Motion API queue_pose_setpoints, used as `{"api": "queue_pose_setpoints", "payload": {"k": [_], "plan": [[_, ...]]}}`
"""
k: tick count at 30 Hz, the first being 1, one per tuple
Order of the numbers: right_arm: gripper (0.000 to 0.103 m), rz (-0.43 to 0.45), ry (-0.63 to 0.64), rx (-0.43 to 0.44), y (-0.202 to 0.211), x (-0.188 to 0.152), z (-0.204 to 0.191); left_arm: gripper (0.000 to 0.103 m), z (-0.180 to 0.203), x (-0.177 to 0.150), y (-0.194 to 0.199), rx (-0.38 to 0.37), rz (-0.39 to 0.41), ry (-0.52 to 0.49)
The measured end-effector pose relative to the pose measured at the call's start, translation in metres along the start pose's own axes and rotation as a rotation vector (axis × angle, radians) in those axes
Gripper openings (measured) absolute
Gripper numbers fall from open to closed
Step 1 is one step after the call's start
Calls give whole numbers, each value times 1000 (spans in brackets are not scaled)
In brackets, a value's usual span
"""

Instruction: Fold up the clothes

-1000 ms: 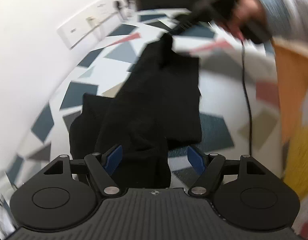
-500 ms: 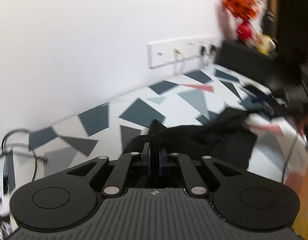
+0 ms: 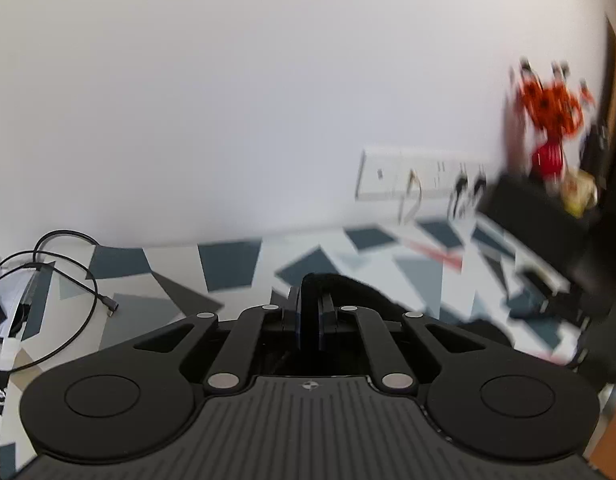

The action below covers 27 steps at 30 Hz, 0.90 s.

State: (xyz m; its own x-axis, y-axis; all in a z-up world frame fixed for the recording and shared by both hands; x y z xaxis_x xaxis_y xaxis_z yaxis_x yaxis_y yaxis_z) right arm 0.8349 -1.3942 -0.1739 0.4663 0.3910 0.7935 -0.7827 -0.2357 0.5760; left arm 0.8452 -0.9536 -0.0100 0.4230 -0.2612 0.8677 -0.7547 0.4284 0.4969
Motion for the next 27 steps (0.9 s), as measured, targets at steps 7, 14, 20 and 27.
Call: {"api": "queue_pose_setpoints", "payload": {"k": [7, 14, 20, 27], "plan": [[56, 54, 126, 31, -14, 16, -13, 7, -2, 13, 19, 45, 52, 44], [45, 96, 15, 103, -12, 38, -3, 7, -5, 20, 47, 96, 95, 76], [62, 135, -35, 234, 12, 55, 4, 7, -4, 26, 66, 148, 120, 68], [65, 114, 57, 283, 14, 60, 8, 7, 5, 21, 78, 175, 128, 77]]}}
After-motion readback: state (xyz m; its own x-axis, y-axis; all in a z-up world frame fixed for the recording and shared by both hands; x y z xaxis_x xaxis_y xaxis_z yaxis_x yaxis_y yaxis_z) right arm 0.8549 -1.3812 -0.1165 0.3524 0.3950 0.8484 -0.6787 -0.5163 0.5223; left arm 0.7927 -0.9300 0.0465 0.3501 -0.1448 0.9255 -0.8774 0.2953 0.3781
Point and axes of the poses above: each gripper's, at about its wrist camera, not at the fingertips, and y roughly against the way its jaws point, z to its right, x to its top, the point moved 3 cm from there along -y, roughly the way its jaws point, and after that the axes turned 10 degrees about -y, right-handed, at the moved point
